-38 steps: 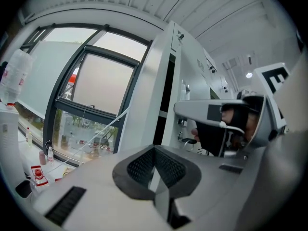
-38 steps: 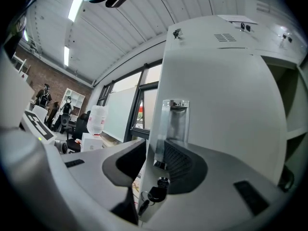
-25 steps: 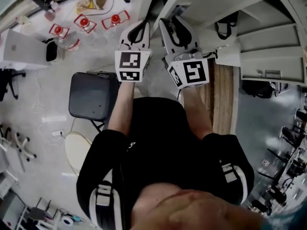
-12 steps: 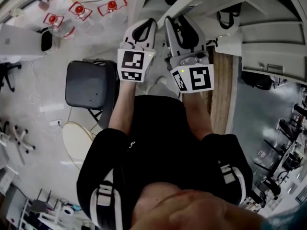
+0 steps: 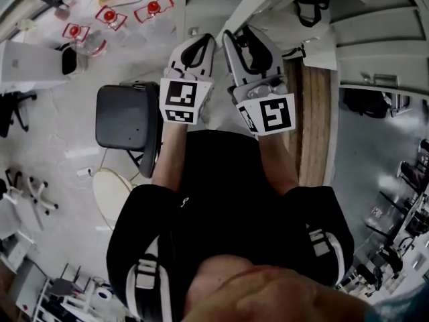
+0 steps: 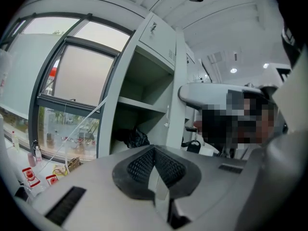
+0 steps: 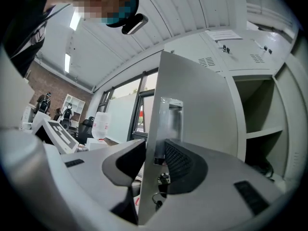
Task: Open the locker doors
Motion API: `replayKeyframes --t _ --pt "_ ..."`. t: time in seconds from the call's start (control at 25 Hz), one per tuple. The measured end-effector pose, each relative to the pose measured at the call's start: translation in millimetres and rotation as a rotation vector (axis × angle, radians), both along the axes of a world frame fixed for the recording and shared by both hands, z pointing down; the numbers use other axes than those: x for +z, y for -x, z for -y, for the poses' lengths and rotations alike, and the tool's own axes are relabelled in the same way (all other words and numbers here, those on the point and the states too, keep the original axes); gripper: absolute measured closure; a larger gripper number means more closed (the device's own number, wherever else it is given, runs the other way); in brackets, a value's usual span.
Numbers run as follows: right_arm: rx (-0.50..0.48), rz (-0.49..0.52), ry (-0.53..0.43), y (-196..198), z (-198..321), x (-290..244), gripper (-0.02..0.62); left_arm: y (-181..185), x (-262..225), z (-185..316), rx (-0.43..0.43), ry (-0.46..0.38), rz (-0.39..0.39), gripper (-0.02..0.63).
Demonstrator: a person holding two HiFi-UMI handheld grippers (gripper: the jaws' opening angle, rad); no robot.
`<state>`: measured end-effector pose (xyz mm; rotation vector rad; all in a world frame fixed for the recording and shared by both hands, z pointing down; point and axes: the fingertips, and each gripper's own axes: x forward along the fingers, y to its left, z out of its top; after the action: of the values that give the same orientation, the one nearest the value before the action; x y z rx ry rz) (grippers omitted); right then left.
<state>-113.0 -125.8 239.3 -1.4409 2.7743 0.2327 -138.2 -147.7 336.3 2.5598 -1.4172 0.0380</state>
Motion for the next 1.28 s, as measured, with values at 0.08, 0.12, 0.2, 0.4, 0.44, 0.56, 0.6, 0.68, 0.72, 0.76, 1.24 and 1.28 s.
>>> replayKeyframes --t 0.08,0.12,0.2,0.4,0.44,0.56,0.6,0.68,0.72,0.76,1.24,1.28 --pt "-0.002 -0.003 -0.008 -12.3 -10.7 1.2 0.46 -12.8 -3.8 -11.3 -0.002 -0.005 0.012 0.597" --pt "-0.006 -0.004 -0.007 -17.8 -16.6 1.7 0.458 -18.5 -6.0 -17.4 -0.004 -0.008 0.015 0.597" --pt "-0.012 0.005 -0.005 -28.5 -26.3 0.8 0.454 -28.7 -11.4 -25.7 -0.003 -0.017 0.018 0.597" --pt "-0.003 0.026 -0.008 -63.8 -47.2 -1.1 0.448 -65.6 -17.6 -46.8 0.02 -0.031 0.026 0.597" --pt "0.002 0.029 -0.006 -71.1 -50.4 -0.8 0.446 -73.8 -17.4 -52.0 0.024 -0.031 0.026 0.597" --pt "0.032 0.039 -0.004 -96.9 -57.7 -1.8 0.439 -102.1 -18.8 -67.7 0.045 -0.034 0.025 0.597" --pt "0.04 0.041 -0.003 -106.1 -59.9 -2.3 0.439 -112.4 -19.6 -72.4 0.05 -0.036 0.028 0.597" --pt "0.053 0.042 0.004 -124.5 -64.4 -2.1 0.439 -133.0 -20.9 -82.4 0.061 -0.038 0.034 0.597" --pt "0.062 0.043 0.009 -133.6 -66.3 -1.6 0.439 -142.7 -21.6 -87.7 0.067 -0.039 0.032 0.597" --pt "0.07 0.046 0.013 -142.3 -68.2 -1.0 0.439 -151.7 -22.4 -92.6 0.072 -0.039 0.03 0.597" --pt "0.218 0.085 0.027 -241.6 -75.9 2.0 0.493 -220.9 -29.3 -123.1 0.08 -0.043 0.035 0.597" --pt "0.227 0.089 0.032 -248.3 -75.0 2.7 0.495 -225.0 -29.1 -124.6 0.078 -0.042 0.033 0.597"
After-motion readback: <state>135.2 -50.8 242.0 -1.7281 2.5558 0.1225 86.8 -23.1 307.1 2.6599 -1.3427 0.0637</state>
